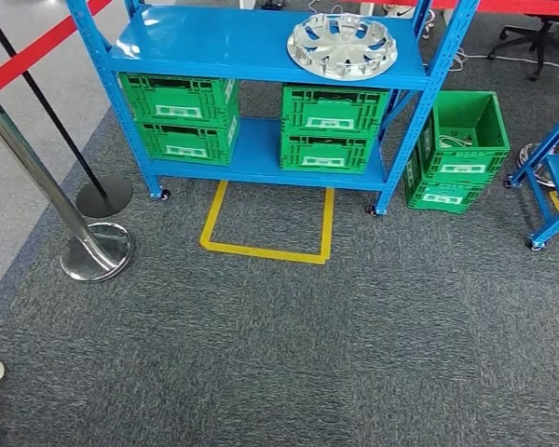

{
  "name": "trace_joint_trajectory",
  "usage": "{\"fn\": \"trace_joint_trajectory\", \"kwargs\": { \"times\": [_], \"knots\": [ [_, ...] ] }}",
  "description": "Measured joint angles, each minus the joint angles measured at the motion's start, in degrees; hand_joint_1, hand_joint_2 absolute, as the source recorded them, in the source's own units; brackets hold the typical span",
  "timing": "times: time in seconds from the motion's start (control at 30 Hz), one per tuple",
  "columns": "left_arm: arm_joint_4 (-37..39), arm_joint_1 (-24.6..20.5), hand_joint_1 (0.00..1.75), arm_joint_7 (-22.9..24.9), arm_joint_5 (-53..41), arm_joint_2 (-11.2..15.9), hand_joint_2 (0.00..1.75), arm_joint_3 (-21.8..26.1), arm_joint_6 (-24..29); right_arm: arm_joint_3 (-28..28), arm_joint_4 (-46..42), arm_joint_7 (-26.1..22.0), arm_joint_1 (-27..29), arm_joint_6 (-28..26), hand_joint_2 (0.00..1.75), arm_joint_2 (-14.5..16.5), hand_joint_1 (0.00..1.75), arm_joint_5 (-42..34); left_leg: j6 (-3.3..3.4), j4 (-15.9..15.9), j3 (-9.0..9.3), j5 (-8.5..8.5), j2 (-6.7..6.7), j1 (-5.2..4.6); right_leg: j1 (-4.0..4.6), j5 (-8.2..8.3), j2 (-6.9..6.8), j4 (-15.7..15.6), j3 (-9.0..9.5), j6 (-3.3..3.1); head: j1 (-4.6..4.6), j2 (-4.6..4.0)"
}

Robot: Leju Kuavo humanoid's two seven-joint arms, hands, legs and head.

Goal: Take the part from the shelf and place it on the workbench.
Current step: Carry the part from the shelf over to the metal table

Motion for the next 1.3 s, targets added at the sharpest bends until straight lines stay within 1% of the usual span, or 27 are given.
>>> {"fn": "trace_joint_trajectory", "kwargs": {
  "times": [0.07, 0.1, 0.17, 0.23, 0.27, 0.3, 0.33, 0.37, 0.4, 0.47, 0.5, 0.53, 0.57, 0.63, 0.7, 0.77, 0.8, 0.83, 0.87, 0.93, 1.0, 1.07, 1.1, 1.13, 1.2, 1.27, 1.3],
  "knots": [
    [-0.5, -0.2, 1.75, 0.6, -0.6, -0.8, 1.75, -0.4, 0.1, 0.7, -1.8, 1.7, -1.7, -4.5, 0.00, 1.9, 0.00, 0.8, -0.69, 0.0, -0.60, 0.68, -0.42, 0.13, 0.11, 0.14, -0.81, -1.5, -0.12, 0.05, 0.03, 0.00],
    [-0.7, -0.2, 1.75, 1.0, -0.7, -1.0, 1.75, -0.5, 0.2, 1.1, -2.6, 2.3, -2.2, -4.9, 0.00, 2.6, 0.00, 1.3, -0.93, 0.6, -1.06, 0.00, -0.53, 0.09, -0.04, 0.41, -1.43, -1.9, -0.18, -0.08, 0.01, 0.00],
    [-0.7, -0.4, 1.75, 1.5, -0.8, -1.2, 1.75, -0.8, 0.7, 1.8, -3.8, 2.6, -2.6, -4.7, 0.00, 3.6, 0.00, 2.2, -1.39, 4.9, -2.84, -3.81, -0.43, 0.05, -0.31, 0.99, -2.95, -2.2, -0.16, -0.43, -0.19, 0.00],
    [-0.7, -0.5, 1.75, 1.9, -0.9, -1.3, 1.75, -1.0, 1.2, 2.5, -4.6, 2.6, -2.6, -4.8, 0.00, 4.2, 0.00, 2.8, -1.89, 12.1, -5.35, -7.60, -0.32, 0.08, -0.30, 1.24, -4.43, -2.0, -0.60, -0.67, -0.32, 0.00],
    [-0.6, -0.5, 1.75, 1.9, -0.9, -1.3, 1.75, -1.1, 1.4, 2.7, -4.8, 2.7, -2.6, -4.9, 0.00, 4.4, 0.00, 3.0, -2.11, 14.5, -6.04, -8.03, -0.25, 0.13, -0.30, 1.26, -5.16, -1.8, -0.82, -0.69, -0.32, 0.00],
    [-0.6, -0.5, 1.75, 2.0, -0.9, -1.4, 1.75, -1.3, 1.5, 3.0, -5.1, 2.8, -2.6, -5.0, 0.00, 4.5, 0.00, 3.3, -2.31, 15.1, -5.86, -7.36, -0.08, 0.20, -0.32, 1.23, -5.87, -1.6, -1.04, -0.66, -0.32, 0.00],
    [-0.5, -0.5, 1.75, 2.2, -0.9, -1.4, 1.75, -1.4, 1.7, 3.2, -5.3, 2.8, -2.6, -5.0, 0.00, 4.7, 0.00, 3.5, -2.48, 13.5, -4.68, -5.85, 0.25, 0.27, -0.37, 1.14, -6.53, -1.3, -1.19, -0.56, -0.31, 0.00],
    [-0.5, -0.5, 1.75, 2.3, -0.9, -1.3, 1.75, -1.5, 1.8, 3.5, -5.6, 2.9, -2.7, -5.0, 0.00, 4.8, 0.00, 3.6, -2.66, 10.3, -2.67, -3.97, 1.09, 0.34, -0.42, 0.94, -7.12, -1.0, -1.27, -0.37, -0.33, 0.00],
    [-0.4, -0.5, 1.75, 2.5, -0.9, -1.4, 1.75, -1.6, 1.9, 3.7, -5.8, 2.9, -2.8, -4.8, 0.00, 4.8, 0.00, 3.9, -2.85, 6.9, -0.58, -2.76, 2.58, 0.15, -0.30, 0.65, -7.67, -0.7, -1.53, -0.06, -0.41, 0.00],
    [-0.3, -0.7, 1.75, 2.7, -0.9, -1.3, 1.75, -1.8, 2.1, 4.1, -6.1, 3.0, -2.9, -4.3, 0.00, 4.9, 0.00, 4.1, -2.27, 2.6, 1.77, -2.03, 4.86, -0.22, 0.17, 0.03, -8.68, 0.2, -1.84, 0.49, -0.52, 0.00],
    [-0.2, -0.8, 1.75, 2.8, -0.9, -1.3, 1.75, -1.9, 2.1, 4.2, -6.2, 2.9, -3.0, -4.1, 0.00, 4.9, 0.00, 4.3, -1.73, 2.1, 1.83, -2.45, 5.11, -0.40, 0.44, -0.18, -9.21, 0.4, -1.97, 0.66, -0.48, 0.00],
    [0.0, -0.8, 1.75, 3.0, -1.0, -1.3, 1.75, -1.9, 2.2, 4.4, -6.3, 2.9, -3.0, -3.9, 0.00, 5.0, 0.00, 4.4, -1.05, 1.9, 1.51, -2.53, 4.49, -0.32, 0.53, -0.32, -9.77, 0.7, -1.88, 0.73, -0.41, 0.00],
    [0.1, -0.7, 1.75, 3.3, -1.1, -1.3, 1.75, -1.9, 2.3, 4.5, -6.4, 2.8, -3.0, -3.7, 0.00, 5.0, 0.00, 4.5, -0.60, 1.8, 1.28, -2.66, 3.79, -0.21, 0.49, -0.63, -9.68, 1.0, -1.93, 0.91, -0.30, 0.00],
    [0.2, -0.3, 1.75, 3.7, -1.1, -1.4, 1.75, -1.6, 2.2, 4.9, -6.6, 2.9, -3.0, -3.8, 0.00, 5.2, 0.00, 4.9, 0.08, 1.8, 0.89, -2.42, 2.53, -0.10, 0.16, -2.51, -7.14, 3.3, -3.03, 1.42, -0.16, 0.00],
    [0.1, 0.0, 1.75, 3.4, -0.8, -1.5, 1.75, -1.1, 2.0, 5.2, -6.8, 3.2, -3.0, -4.1, 0.00, 5.4, 0.00, 5.1, 0.57, 1.7, 0.54, -2.16, 1.33, -0.10, -0.15, -6.28, -4.07, 10.1, -5.96, 1.80, -0.05, 0.00],
    [0.1, 0.1, 1.75, 3.0, -0.7, -1.7, 1.75, -0.6, 1.7, 5.4, -6.9, 3.5, -2.9, -4.2, 0.00, 5.4, 0.00, 5.2, 0.92, 1.7, 0.18, -1.90, -0.12, -0.22, -0.22, -8.83, -3.43, 17.1, -9.19, 1.74, -0.05, 0.00],
    [0.0, 0.2, 1.75, 2.8, -0.7, -1.8, 1.75, -0.3, 1.6, 5.5, -6.9, 3.6, -2.9, -4.2, 0.00, 5.5, 0.00, 5.3, 1.03, 1.7, 0.07, -1.77, -0.94, -0.29, -0.22, -8.54, -3.34, 18.2, -9.74, 1.57, -0.07, 0.00],
    [0.0, 0.2, 1.75, 2.7, -0.8, -1.9, 1.75, -0.2, 1.5, 5.6, -7.0, 3.7, -2.9, -4.1, 0.00, 5.5, 0.00, 5.3, 1.09, 1.7, 0.02, -1.64, -1.80, -0.34, -0.22, -7.03, -3.16, 16.7, -9.15, 1.34, -0.07, 0.00],
    [0.0, 0.2, 1.75, 2.6, -0.9, -1.9, 1.75, -0.1, 1.4, 5.7, -7.0, 3.7, -2.9, -4.1, 0.00, 5.5, 0.00, 5.4, 1.06, 1.7, 0.00, -1.50, -2.71, -0.37, -0.22, -4.72, -2.63, 13.2, -7.61, 1.04, -0.07, 0.00],
    [0.0, 0.2, 1.75, 2.5, -1.2, -1.9, 1.75, 0.2, 1.3, 5.8, -7.1, 3.7, -3.0, -4.0, 0.00, 5.5, 0.00, 5.4, 0.73, 1.8, -0.24, -1.10, -4.36, -0.33, -0.39, -1.20, 0.44, 5.4, -4.23, 0.50, -0.13, 0.00],
    [0.0, 0.0, 1.75, 2.3, -1.5, -2.0, 1.75, 0.6, 1.0, 5.9, -7.1, 3.7, -3.1, -3.8, 0.00, 5.6, 0.00, 5.3, -0.02, 1.8, -0.88, -0.48, -5.80, -0.08, -0.44, -0.49, 2.63, 2.1, -3.09, 0.38, -0.19, 0.00],
    [0.0, 0.1, 1.75, 2.1, -1.9, -2.0, 1.75, 1.1, 0.8, 5.9, -7.3, 3.7, -3.1, -3.7, 0.00, 5.6, 0.00, 5.2, -0.95, 1.4, -1.42, 0.31, -7.01, 0.20, -0.38, -0.13, 1.65, 1.6, -3.00, 0.26, -0.19, 0.00],
    [0.0, 0.2, 1.75, 1.9, -2.0, -2.1, 1.75, 1.3, 0.8, 5.9, -7.3, 3.7, -3.1, -3.6, 0.00, 5.7, 0.00, 5.1, -1.31, 1.5, -1.67, 0.27, -6.48, 0.16, -0.45, 0.29, 0.89, 1.4, -2.93, 0.04, -0.28, 0.00],
    [0.0, 0.1, 1.75, 1.8, -2.0, -2.1, 1.75, 1.4, 0.7, 5.9, -7.4, 3.7, -3.1, -3.6, 0.00, 5.7, 0.00, 5.1, -1.62, 2.4, -2.21, -0.55, -5.17, 0.03, -0.55, 0.75, 0.03, 1.0, -2.88, -0.23, -0.34, 0.00],
    [0.1, -0.3, 1.75, 1.7, -2.1, -2.2, 1.75, 1.6, 0.7, 5.9, -7.4, 3.7, -3.0, -3.5, 0.00, 5.8, 0.00, 5.1, -2.06, 7.7, -4.46, -4.25, -1.65, -0.23, -0.58, 1.31, -1.79, 0.7, -3.19, -0.64, -0.52, 0.00],
    [0.2, -0.6, 1.75, 1.7, -2.3, -2.2, 1.75, 1.6, 0.7, 5.9, -7.5, 3.8, -2.9, -3.5, 0.00, 5.8, 0.00, 5.0, -2.43, 14.8, -6.99, -7.74, -0.32, -0.20, -0.40, 1.49, -3.69, 0.7, -3.62, -0.78, -0.56, 0.00],
    [0.2, -0.6, 1.75, 1.7, -2.4, -2.3, 1.75, 1.6, 0.6, 5.9, -7.5, 3.8, -2.9, -3.4, 0.00, 5.8, 0.00, 5.0, -2.53, 16.4, -7.21, -8.14, -0.16, -0.19, -0.34, 1.55, -4.61, 0.8, -3.78, -0.79, -0.56, 0.00]
  ]
}}
